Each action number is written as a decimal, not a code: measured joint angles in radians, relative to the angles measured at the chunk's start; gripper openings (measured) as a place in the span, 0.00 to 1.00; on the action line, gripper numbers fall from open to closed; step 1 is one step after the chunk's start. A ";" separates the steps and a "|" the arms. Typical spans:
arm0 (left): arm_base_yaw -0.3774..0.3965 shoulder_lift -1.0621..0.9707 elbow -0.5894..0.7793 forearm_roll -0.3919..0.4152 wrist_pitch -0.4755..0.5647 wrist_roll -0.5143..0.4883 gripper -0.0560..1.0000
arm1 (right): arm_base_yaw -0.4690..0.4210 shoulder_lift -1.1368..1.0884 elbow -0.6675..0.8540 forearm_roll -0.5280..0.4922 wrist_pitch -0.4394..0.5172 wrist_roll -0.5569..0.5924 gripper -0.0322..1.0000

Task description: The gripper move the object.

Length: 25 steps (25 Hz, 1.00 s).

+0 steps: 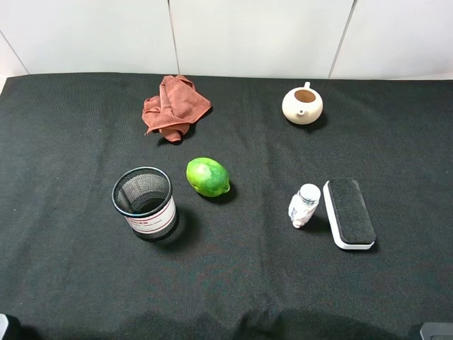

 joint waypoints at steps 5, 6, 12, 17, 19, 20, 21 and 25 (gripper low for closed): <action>0.000 0.000 0.000 0.000 0.000 0.000 0.98 | -0.008 0.000 0.000 0.043 -0.006 -0.057 0.68; 0.000 0.000 0.000 0.000 0.000 0.000 0.98 | -0.008 0.000 0.000 0.043 -0.006 -0.057 0.68; 0.000 0.000 0.000 0.000 0.000 0.000 0.98 | -0.008 0.000 0.000 0.043 -0.006 -0.057 0.68; 0.000 0.000 0.000 0.000 0.000 0.000 0.98 | -0.008 0.000 0.000 0.043 -0.006 -0.057 0.68; 0.000 0.000 0.000 0.000 0.000 0.000 0.98 | -0.008 0.000 0.000 0.043 -0.006 -0.057 0.68; 0.000 0.000 0.000 0.000 0.000 0.000 0.98 | -0.008 0.000 0.000 0.043 -0.006 -0.057 0.68; 0.000 0.000 0.000 0.000 0.000 0.000 0.98 | -0.008 0.000 0.000 0.043 -0.006 -0.057 0.68; 0.000 0.000 0.000 0.000 0.000 0.000 0.98 | -0.008 0.000 0.000 0.043 -0.006 -0.056 0.68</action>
